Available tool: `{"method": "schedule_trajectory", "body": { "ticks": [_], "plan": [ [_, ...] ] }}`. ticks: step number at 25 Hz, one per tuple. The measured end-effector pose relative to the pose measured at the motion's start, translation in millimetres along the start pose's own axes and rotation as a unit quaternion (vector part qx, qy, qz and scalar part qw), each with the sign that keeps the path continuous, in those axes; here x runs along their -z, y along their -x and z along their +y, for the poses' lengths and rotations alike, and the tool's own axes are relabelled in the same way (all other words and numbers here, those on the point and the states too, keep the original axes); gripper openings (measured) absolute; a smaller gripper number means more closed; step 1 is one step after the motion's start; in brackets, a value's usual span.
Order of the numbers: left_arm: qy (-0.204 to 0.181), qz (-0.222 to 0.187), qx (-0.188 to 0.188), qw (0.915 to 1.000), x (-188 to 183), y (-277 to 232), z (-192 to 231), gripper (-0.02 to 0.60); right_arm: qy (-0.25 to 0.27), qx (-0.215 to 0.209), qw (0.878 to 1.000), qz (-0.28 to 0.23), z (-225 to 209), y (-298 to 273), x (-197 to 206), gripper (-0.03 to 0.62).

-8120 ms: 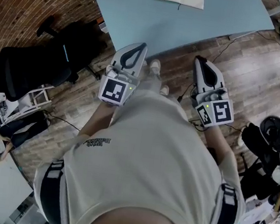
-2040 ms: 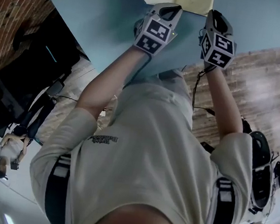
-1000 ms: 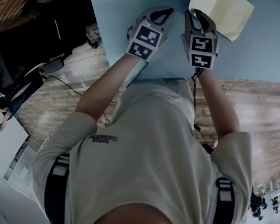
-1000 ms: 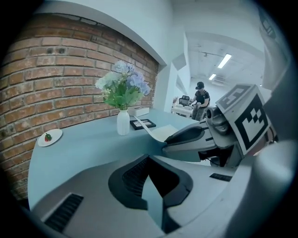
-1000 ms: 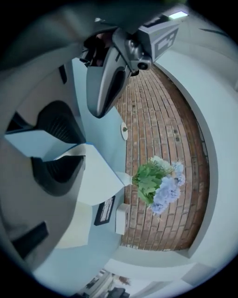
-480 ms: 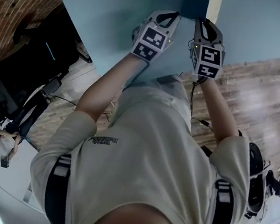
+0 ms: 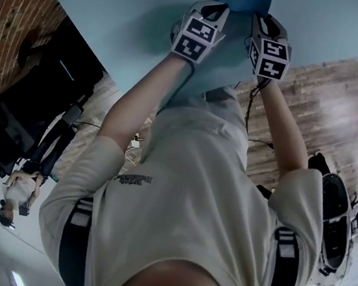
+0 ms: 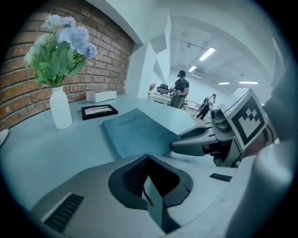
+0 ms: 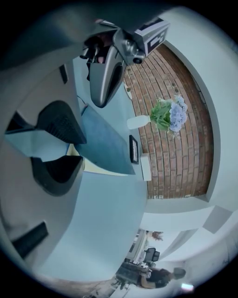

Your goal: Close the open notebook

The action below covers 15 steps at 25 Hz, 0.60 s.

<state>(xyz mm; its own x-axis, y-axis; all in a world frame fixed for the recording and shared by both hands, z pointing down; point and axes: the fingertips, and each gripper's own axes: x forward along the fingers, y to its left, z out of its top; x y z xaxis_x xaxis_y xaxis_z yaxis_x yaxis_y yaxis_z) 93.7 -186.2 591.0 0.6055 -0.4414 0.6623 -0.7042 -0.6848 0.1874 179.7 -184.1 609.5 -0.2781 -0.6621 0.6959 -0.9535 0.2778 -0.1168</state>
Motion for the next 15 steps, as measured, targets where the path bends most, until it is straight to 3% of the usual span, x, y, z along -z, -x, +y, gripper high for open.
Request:
{"method": "schedule_trajectory", "body": {
  "ticks": [10, 15],
  "plan": [
    [-0.004, -0.011, -0.009, 0.9999, -10.0, 26.3, -7.4, 0.012, 0.007, -0.001, 1.0, -0.024, -6.1, 33.4, -22.5, 0.123],
    [-0.001, -0.031, -0.014, 0.9994, -20.9, 56.3, -17.2, 0.012, 0.012, 0.012, 0.999, -0.041, -4.9, 58.4, -41.2, 0.071]
  ]
}}
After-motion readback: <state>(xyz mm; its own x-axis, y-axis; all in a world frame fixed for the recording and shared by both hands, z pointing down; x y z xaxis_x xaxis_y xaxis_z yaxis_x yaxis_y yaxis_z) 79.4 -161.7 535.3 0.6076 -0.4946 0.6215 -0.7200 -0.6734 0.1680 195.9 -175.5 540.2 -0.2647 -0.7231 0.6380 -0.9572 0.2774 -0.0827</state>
